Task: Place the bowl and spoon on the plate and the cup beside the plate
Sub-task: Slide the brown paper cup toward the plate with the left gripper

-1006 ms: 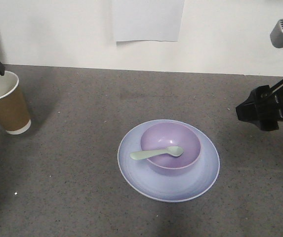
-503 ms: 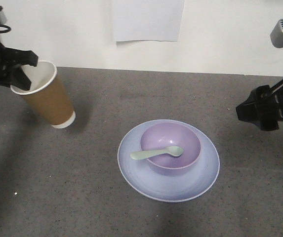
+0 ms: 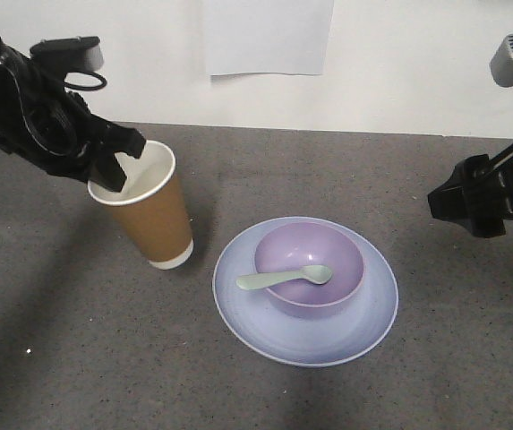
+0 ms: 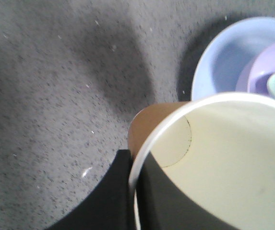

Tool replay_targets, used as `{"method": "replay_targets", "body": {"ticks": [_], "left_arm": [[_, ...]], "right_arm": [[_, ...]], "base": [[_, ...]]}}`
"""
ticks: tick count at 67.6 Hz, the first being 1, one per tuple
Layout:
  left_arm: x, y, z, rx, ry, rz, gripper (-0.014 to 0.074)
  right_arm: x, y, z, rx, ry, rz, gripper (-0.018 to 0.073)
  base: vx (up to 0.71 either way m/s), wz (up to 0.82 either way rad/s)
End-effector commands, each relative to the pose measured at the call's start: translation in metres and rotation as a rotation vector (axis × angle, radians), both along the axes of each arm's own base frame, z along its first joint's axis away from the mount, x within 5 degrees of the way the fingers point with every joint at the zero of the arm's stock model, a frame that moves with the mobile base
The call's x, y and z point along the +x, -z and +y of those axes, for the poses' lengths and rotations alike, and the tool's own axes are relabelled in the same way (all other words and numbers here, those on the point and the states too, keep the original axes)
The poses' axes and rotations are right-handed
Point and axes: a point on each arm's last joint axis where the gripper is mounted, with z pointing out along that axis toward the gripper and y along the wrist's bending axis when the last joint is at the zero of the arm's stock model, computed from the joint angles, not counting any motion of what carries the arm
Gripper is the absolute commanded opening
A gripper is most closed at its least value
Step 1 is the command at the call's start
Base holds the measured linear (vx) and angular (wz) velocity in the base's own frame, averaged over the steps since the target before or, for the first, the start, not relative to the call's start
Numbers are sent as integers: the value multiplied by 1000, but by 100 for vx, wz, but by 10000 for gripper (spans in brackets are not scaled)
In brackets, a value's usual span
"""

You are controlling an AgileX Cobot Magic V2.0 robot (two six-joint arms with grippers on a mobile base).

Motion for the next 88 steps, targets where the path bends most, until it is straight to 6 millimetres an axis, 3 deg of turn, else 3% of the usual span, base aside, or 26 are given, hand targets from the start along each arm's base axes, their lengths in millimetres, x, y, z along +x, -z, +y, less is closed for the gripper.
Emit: {"method": "replay_targets", "body": {"ticks": [1,34,58,66,88], "left_arm": [[-8,-11,-5,-37,-5,-70,-8],[-8,19,-6,-27,-20,-32,-8],[-10,20,-6,-23,-16,-19,30],[-10,20,-6,-23,-16,-19,94],[-9,19,-6,-25,-18,-27,380]], "right_arm": [[-2,-15,-2,22,3,-95,557],[-2,-15,-2,22,3,-95,557],[-1,-16,-2,23,3,-96,557],[-1,-16,-2,23,3,-96,557],[-2,-15,-2,22,3,-94,557]], "base": [[0,0],[0,0],[0,0],[0,0],[0,0]]}}
